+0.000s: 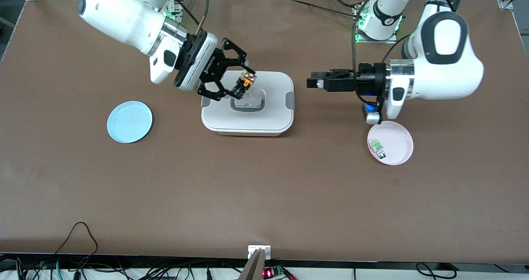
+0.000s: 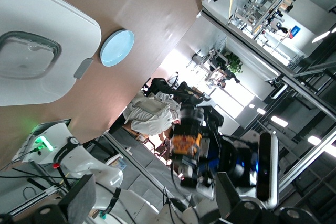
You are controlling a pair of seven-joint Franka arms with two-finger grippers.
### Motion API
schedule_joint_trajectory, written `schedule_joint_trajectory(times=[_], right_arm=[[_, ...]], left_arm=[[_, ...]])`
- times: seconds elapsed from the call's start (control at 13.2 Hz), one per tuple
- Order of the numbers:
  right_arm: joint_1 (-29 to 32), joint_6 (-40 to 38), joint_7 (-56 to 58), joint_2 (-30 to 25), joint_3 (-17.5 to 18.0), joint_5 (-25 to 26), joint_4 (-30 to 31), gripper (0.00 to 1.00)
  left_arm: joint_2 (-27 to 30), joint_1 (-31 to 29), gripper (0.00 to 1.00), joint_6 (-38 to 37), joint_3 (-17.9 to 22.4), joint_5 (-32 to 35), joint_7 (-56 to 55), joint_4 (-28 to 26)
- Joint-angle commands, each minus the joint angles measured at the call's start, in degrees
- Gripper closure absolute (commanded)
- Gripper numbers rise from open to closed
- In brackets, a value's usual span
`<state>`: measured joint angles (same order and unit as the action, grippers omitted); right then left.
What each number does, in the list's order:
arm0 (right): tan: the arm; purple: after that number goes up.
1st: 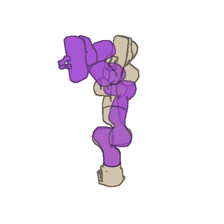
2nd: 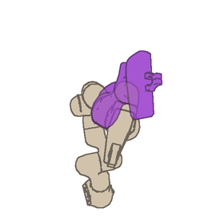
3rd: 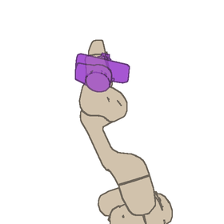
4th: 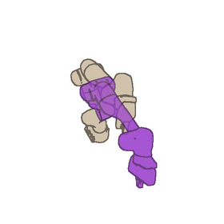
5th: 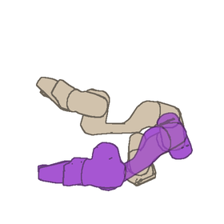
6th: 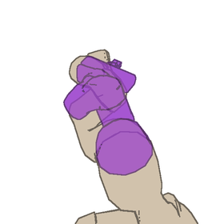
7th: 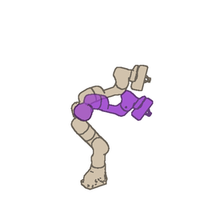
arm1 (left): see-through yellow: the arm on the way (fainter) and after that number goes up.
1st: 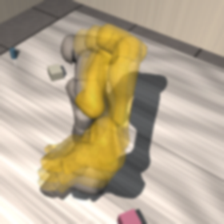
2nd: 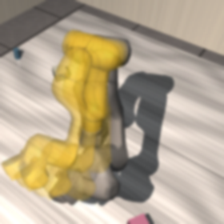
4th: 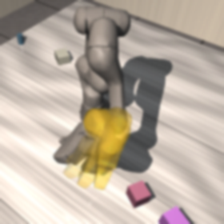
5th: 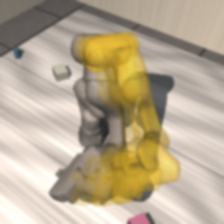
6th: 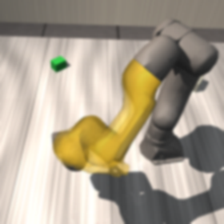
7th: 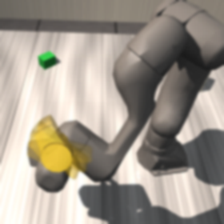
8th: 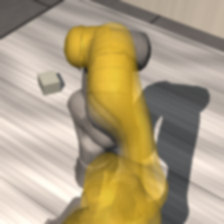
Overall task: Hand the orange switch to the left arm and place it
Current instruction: 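Raise the orange switch above the box while the left gripper reaches it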
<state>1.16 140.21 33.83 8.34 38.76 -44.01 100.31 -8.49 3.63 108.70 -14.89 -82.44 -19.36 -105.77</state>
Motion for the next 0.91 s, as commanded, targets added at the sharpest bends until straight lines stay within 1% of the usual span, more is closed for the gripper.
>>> schedule_joint_trajectory(times=[0.0,0.15,0.38,0.68,0.83], right_arm=[[0.6,6.6,0.2,0.3,4.5,-2.8,-0.3,1.00],[0.6,10.0,-0.2,0.5,6.2,-4.1,-0.1,1.00],[0.4,10.6,-0.3,0.3,6.5,-4.2,-0.1,1.00],[0.3,11.8,-0.3,0.2,7.1,-4.2,0.1,1.00],[0.3,11.9,-0.3,0.3,7.3,-4.2,0.1,1.00]], left_arm=[[0.8,-0.1,0.00,6.2,-3.7,-3.7,-3.0,-0.9],[0.9,-0.1,0.00,7.7,-4.5,-5.3,-5.4,-0.8],[1.5,-0.2,0.00,7.7,-4.6,-5.7,-11.5,-0.1],[2.3,-0.1,0.00,7.7,-4.6,-5.6,-10.7,0.2],[2.3,-0.1,0.00,9.1,-5.2,-5.5,-5.6,0.7]])
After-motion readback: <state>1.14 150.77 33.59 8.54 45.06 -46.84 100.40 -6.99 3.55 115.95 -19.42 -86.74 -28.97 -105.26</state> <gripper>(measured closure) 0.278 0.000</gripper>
